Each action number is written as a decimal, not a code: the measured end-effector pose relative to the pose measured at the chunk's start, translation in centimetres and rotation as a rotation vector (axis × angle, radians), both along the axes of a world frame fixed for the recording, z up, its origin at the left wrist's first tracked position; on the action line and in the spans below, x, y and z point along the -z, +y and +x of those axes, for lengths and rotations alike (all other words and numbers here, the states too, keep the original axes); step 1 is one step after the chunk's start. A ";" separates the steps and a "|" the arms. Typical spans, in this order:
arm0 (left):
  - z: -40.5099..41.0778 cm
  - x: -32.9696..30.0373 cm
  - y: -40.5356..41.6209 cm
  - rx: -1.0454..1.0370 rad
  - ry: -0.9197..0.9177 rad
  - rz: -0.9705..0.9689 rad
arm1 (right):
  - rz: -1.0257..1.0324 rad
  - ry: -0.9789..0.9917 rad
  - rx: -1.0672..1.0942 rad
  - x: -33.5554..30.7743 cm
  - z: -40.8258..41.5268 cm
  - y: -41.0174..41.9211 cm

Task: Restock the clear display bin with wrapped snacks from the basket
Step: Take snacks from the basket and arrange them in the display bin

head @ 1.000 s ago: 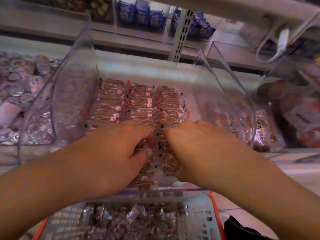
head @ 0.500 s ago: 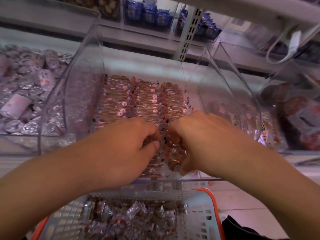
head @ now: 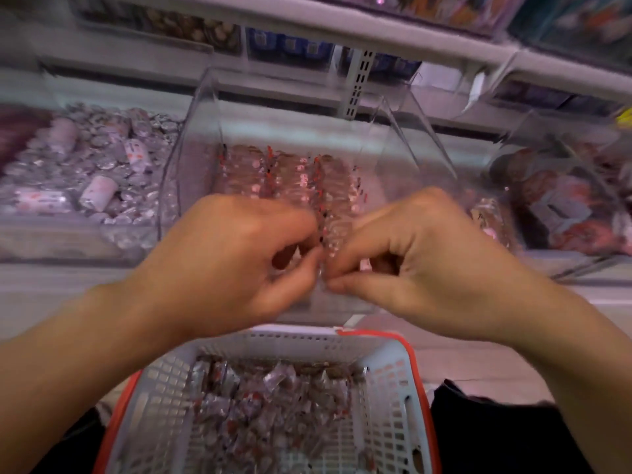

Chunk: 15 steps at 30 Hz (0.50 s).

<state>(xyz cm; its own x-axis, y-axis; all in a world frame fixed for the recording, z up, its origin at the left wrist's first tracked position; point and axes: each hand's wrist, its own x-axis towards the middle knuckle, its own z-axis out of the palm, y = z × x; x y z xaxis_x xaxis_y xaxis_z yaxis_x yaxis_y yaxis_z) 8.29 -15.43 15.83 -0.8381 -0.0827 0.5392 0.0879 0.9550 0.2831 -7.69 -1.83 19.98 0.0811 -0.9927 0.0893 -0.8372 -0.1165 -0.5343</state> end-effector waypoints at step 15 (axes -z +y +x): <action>11.1 28.2 9.1 -0.472 -1.505 0.701 | 1.099 -0.085 0.307 33.6 8.3 10.9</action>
<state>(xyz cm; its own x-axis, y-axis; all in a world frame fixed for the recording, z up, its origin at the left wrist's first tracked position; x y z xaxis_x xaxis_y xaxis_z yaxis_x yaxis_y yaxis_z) 19.44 -6.28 -12.36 -0.3691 -0.3086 -0.8766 -0.8532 0.4865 0.1880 0.60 9.04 -13.58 -0.1433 -0.5137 -0.8459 -0.7060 0.6520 -0.2764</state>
